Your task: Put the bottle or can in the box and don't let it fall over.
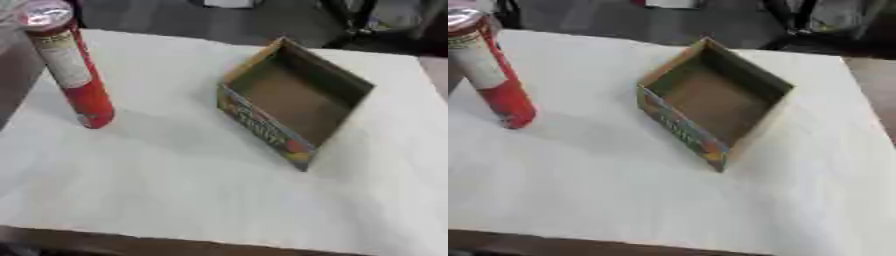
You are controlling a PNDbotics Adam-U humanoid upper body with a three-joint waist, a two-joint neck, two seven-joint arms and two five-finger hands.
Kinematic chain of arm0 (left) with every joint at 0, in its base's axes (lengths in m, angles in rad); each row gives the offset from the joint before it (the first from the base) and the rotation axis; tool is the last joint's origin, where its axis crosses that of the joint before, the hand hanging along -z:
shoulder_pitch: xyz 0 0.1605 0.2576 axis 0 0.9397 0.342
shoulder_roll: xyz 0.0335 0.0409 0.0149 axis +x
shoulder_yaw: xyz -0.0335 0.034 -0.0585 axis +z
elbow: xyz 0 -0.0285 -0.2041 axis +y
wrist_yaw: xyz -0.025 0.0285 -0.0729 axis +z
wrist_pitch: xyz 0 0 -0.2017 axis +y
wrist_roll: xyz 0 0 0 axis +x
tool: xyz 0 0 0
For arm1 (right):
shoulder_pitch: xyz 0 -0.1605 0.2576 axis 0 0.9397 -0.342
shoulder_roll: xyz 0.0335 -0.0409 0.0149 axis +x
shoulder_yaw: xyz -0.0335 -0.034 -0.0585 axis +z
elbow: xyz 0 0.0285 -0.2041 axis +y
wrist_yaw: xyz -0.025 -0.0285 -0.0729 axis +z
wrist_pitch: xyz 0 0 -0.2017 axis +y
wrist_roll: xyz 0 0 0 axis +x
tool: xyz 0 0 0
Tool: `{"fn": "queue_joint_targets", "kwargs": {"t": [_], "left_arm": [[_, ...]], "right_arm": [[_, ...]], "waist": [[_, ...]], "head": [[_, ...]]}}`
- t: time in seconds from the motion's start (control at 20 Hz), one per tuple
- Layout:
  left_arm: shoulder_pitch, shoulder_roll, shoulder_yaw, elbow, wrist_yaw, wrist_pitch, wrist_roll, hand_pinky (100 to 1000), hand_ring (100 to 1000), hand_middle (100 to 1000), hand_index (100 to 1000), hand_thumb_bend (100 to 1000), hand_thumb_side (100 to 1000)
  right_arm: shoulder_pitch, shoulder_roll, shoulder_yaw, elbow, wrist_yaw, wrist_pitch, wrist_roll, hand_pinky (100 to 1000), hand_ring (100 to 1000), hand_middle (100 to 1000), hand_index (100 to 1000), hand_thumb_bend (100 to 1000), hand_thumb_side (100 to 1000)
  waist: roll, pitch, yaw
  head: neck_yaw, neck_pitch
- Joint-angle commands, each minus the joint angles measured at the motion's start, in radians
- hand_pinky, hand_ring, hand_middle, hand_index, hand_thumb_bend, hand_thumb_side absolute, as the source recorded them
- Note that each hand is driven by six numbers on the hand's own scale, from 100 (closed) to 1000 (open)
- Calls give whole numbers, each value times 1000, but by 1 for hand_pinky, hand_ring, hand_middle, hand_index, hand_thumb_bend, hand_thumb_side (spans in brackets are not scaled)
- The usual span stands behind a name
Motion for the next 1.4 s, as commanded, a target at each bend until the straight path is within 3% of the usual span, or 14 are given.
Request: {"fn": "queue_joint_targets", "kwargs": {"t": [0.05,0.15,1.4], "left_arm": [[-28,19,-5,1,-2,-1,-20,951,876,871,882,594,514],[-42,19,-15,6,-8,2,-31,962,909,885,882,596,508],[-163,7,-118,37,-14,18,-149,952,896,876,883,598,532]], "right_arm": [[-10,-17,-5,-7,-6,-1,4,797,809,813,936,100,663],[-11,-16,-3,-7,-7,-1,5,798,808,813,937,100,663],[-13,-13,7,-19,-14,-3,11,797,811,819,937,100,691]], "waist": [[1,-21,1],[-2,-22,1],[-4,-23,1]], "head": [[4,-14],[6,-14],[-2,-22]]}}
